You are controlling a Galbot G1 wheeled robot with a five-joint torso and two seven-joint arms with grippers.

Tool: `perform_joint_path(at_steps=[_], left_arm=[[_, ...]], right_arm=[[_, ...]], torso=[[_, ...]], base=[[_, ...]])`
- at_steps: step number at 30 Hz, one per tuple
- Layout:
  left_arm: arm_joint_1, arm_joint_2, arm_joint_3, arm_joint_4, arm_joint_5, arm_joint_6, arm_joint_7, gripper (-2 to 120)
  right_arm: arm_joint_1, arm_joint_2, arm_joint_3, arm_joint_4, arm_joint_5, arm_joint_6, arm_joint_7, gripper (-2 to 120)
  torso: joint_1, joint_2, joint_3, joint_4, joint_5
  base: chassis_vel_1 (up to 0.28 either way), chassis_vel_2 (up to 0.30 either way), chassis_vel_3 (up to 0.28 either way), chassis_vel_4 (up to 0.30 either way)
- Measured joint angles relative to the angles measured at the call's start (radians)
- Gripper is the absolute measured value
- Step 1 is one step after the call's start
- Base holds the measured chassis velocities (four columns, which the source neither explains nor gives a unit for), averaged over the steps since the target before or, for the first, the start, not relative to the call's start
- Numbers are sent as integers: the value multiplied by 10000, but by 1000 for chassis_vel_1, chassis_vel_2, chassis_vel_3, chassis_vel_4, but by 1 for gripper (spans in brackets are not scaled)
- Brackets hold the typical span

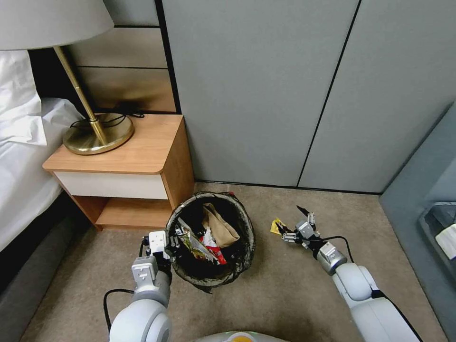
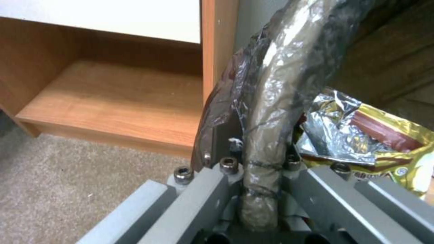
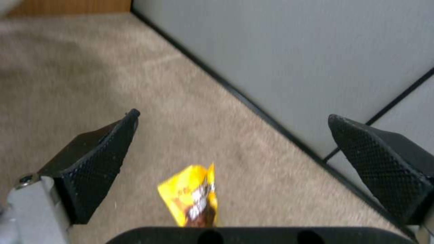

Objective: Pick up the trash bin, then pick up the garbage from the floor and place it into the trash bin.

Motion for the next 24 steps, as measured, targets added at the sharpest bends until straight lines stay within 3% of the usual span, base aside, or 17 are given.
perform_joint_path(at_steps=[14,24], left_arm=[[35,-19,75,0,57,4,0,0],[86,-46,74,-35,110,9,-1,0]], right_arm=[[757,172,-225,-1451,-293,53,52,100],[1753,435,-569,-3292,-642,-61,42,100]], torso=[[-1,0,0,-1,0],[0,0,0,0,0]], base=[[0,0,0,0],[0,0,0,0]])
